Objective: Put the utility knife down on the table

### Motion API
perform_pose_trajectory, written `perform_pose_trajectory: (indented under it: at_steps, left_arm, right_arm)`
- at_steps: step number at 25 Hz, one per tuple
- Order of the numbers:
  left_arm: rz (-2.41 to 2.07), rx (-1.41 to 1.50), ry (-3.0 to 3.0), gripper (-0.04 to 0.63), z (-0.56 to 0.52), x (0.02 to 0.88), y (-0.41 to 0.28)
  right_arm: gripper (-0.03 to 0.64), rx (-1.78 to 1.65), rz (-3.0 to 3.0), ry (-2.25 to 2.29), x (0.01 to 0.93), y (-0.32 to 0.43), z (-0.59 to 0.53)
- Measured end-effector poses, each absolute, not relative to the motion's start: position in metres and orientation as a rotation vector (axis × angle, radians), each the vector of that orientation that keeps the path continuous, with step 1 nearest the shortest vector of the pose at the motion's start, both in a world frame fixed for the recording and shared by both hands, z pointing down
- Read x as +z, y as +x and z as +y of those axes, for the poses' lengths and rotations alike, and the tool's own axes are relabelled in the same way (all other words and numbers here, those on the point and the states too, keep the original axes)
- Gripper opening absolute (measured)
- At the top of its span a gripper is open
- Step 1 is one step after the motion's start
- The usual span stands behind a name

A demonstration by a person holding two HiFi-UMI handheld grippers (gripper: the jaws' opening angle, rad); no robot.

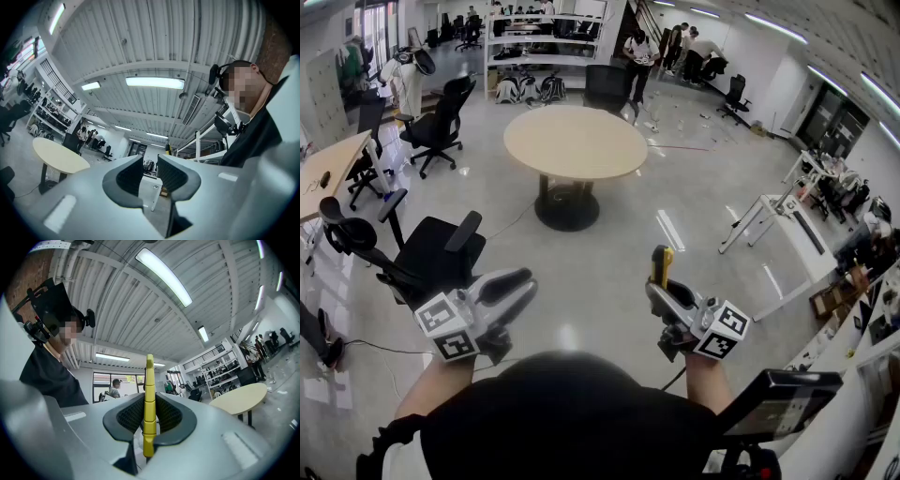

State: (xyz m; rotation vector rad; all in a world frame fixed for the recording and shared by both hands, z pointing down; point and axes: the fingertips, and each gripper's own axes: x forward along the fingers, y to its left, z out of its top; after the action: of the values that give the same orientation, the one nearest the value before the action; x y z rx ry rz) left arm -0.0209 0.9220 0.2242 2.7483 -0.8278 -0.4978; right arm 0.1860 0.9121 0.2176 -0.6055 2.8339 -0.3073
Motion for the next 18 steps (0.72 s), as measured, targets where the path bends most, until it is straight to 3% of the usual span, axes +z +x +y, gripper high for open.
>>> perform_pose_trajectory:
  at_steps: [18]
  left_arm:
    - [-0.789,-0.493,2.744,0.095,0.907,0.229,0.000]
  right_arm:
    - [0.074,-0.320,2.827,-0.629,0.220,0.207,0.902]
